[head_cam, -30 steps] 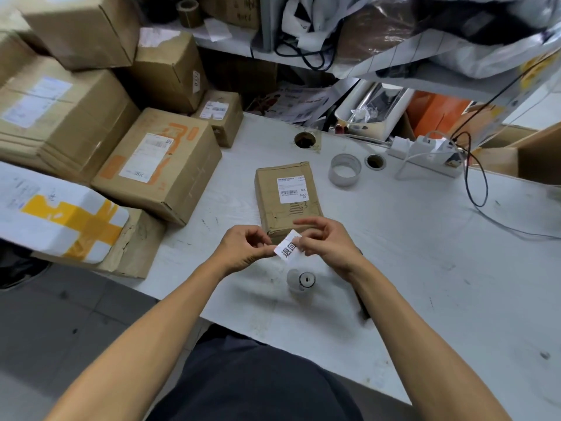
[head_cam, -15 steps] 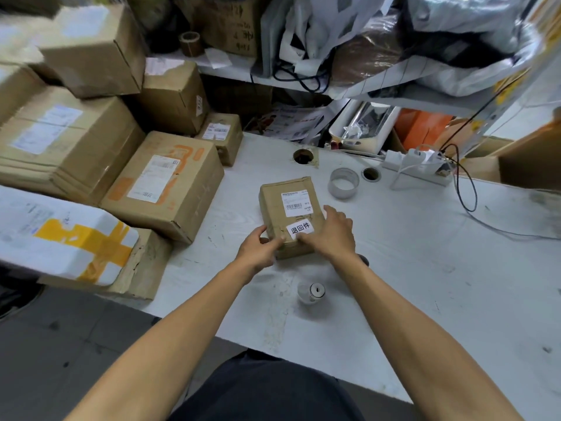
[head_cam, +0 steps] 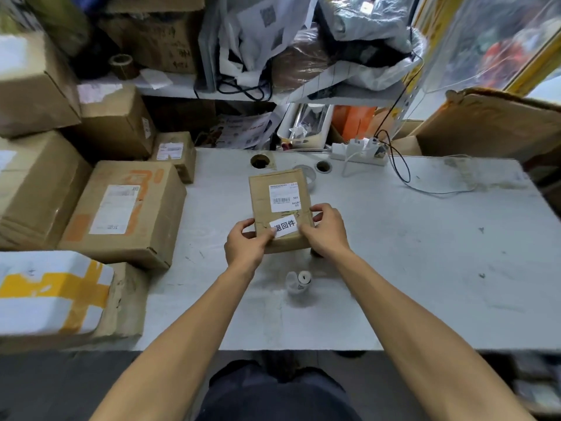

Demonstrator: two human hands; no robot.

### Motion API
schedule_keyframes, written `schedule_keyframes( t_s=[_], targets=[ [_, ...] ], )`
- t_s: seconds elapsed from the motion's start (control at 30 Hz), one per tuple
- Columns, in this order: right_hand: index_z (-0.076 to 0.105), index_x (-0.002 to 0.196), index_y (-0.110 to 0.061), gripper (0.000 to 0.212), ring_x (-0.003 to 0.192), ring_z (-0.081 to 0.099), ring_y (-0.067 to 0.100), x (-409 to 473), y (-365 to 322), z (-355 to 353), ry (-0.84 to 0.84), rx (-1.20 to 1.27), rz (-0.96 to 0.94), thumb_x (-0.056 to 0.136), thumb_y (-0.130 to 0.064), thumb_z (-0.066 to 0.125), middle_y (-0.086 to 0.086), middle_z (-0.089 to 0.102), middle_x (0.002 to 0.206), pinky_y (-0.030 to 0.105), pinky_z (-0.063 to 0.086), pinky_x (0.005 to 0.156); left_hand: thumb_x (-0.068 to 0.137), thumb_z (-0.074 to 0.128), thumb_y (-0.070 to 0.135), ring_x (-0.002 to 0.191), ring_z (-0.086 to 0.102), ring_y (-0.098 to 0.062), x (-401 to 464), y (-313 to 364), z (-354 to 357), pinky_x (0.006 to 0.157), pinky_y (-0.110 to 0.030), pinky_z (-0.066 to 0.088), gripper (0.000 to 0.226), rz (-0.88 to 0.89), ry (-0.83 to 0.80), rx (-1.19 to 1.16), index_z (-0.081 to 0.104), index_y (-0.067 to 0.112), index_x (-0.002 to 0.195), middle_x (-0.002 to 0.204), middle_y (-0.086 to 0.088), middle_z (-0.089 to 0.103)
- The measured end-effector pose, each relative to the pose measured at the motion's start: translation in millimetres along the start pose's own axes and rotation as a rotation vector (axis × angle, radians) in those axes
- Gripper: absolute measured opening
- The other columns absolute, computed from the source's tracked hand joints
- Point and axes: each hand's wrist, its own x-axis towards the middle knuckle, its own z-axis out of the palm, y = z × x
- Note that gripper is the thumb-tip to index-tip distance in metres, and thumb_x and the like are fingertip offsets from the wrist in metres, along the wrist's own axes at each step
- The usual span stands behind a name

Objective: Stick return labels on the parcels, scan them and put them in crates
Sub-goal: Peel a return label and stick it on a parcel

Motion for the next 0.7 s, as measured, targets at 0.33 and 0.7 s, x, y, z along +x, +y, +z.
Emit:
schedule_keyframes(
  t_s=[0.33,0.7],
  targets=[
    [0.065,0.120,-0.020,0.034,0.080,0.057,0.003,-50.2,25.8,-101.7,0.323,0.160,0.025,0.087,-0.019,0.076,0.001,0.061,0.112,0.028,0.056,0.079,0.074,0.087,0.045,0.103,0.065,-0.016,-55.3,43.8,76.7,0.090,-0.033,0.055,0.077,0.119,-0.294,-0.038,0.056,0.019,0.139,0.122,0.000,0.068],
    [0.068,0.110,-0.026,0.022,0.094,0.064,0.014,-158.2,188.9,-263.7,0.684,0.514,0.281,0.089,-0.022,0.076,-0.006,0.066,0.100,0.032,0.057,0.080,0.082,0.081,0.024,0.087,0.068,-0.026,-190.7,46.8,244.3,0.068,-0.036,0.058,0.042,0.054,-0.936,0.014,0.072,0.023,0.123,0.102,-0.002,0.077]
  ],
)
